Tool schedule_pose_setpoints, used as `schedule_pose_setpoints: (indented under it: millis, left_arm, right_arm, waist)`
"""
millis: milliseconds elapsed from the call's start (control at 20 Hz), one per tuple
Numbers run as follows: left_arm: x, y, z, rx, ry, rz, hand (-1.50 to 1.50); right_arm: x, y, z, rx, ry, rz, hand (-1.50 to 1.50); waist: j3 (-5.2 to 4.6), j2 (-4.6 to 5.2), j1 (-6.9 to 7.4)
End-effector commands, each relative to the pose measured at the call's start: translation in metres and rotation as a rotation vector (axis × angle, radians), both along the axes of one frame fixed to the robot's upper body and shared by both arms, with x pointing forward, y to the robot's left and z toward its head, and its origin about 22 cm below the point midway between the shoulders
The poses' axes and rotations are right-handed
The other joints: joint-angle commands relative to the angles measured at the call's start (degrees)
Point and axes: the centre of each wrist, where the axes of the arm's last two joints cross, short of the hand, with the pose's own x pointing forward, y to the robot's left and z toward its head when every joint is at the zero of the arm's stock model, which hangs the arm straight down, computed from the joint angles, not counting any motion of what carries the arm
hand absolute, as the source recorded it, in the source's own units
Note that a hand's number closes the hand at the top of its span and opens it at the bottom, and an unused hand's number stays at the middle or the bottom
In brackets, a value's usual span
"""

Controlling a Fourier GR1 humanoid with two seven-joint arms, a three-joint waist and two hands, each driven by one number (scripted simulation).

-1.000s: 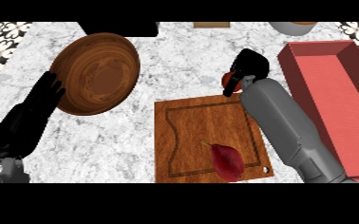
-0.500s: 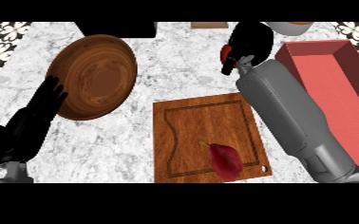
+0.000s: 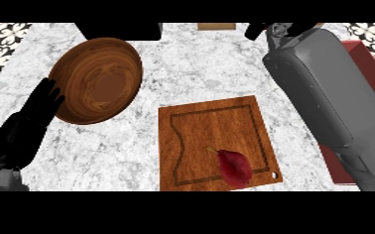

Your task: Pick the bell pepper from the cutting board and place it in the cardboard box

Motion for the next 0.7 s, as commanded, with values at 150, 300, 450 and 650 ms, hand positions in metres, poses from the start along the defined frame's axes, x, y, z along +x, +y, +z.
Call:
schedule_pose_setpoints:
  millis: [150, 300, 450, 650]
  left_arm:
    - [0.002, -0.003, -0.015, -0.008, -0.006, -0.001, 0.0]
    - [0.002, 0.009, -0.017, -0.006, 0.001, -0.015, 0.0]
    - [-0.005, 0.008, -0.004, -0.005, -0.003, -0.025, 0.0]
    - [0.005, -0.015, -0.007, -0.004, -0.005, -0.004, 0.0]
  right_arm:
    - [-0.009, -0.052, 0.032, 0.012, -0.061, -0.267, 1.5]
    - [-0.017, -0.064, 0.044, 0.001, -0.043, -0.275, 1.5]
    - [-0.014, -0.089, 0.031, -0.038, 0.042, -0.304, 1.5]
    - [-0.008, -0.13, 0.015, -0.029, 0.01, -0.292, 1.5]
  waist:
    - [0.03, 0.15, -0.57]
    - [0.01, 0.2, -0.18]
    - [0.04, 0.14, 0.13]
    - [0.06, 0.53, 0.6]
